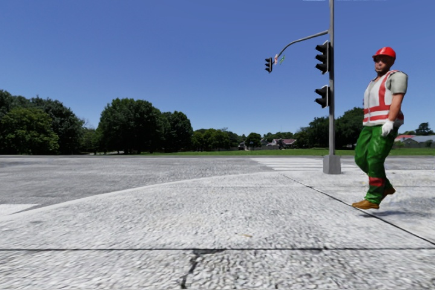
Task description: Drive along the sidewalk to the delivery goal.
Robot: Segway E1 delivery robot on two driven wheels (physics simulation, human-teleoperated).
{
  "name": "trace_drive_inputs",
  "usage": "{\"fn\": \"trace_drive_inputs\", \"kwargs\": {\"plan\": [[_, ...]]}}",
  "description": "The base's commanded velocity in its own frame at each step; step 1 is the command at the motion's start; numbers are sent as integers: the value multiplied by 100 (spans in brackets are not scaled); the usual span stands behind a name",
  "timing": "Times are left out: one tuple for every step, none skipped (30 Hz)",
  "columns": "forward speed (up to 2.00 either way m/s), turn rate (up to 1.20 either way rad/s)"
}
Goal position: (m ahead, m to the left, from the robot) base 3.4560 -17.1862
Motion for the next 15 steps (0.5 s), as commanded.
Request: {"fn": "trace_drive_inputs", "kwargs": {"plan": [[0, 0], [0, 0], [0, 0], [0, 0], [0, 0], [0, 0], [0, 0], [0, 0], [0, 0], [0, 0], [0, 0], [0, 0], [0, 0], [0, 0], [0, 0]]}}
